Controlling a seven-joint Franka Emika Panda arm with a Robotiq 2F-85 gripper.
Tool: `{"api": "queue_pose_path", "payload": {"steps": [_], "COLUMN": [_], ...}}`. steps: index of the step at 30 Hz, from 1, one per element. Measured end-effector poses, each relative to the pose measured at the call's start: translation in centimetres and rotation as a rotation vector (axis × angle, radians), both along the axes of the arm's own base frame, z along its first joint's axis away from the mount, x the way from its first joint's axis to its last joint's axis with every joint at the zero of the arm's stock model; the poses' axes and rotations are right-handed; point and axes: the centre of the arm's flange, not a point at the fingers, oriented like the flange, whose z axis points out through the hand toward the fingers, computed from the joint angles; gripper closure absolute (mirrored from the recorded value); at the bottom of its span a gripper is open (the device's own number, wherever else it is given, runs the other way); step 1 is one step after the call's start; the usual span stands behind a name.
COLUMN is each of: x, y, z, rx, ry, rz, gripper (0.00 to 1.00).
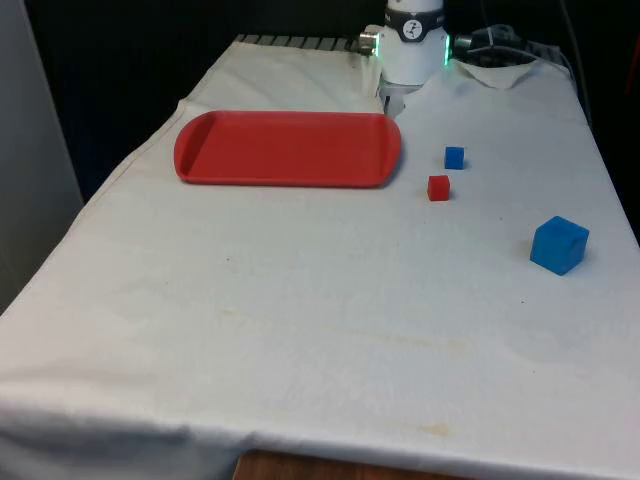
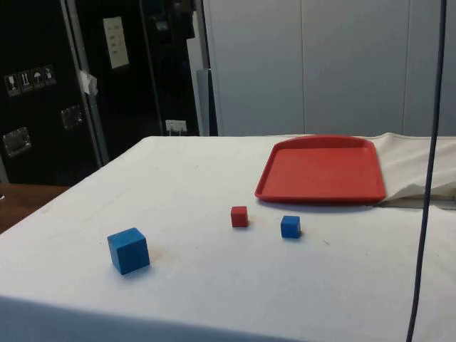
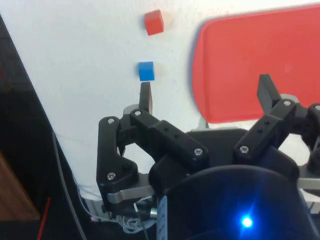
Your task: Pick up the largest block and place it onto the tray.
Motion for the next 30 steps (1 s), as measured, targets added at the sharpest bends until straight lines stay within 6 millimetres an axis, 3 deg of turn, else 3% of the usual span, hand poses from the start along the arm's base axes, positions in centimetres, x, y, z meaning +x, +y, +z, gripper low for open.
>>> {"api": "queue_pose_path", "payload": {"steps": [19, 30], "x": [1.3, 2.0], "y": [4.7, 8.1], "z": [-2.5, -5.4], "rx": [-0.01, -0.013], "ry": [-0.052, -0.078], "rz": [0.017, 0.028], "gripper": [0.0, 0.0]}}
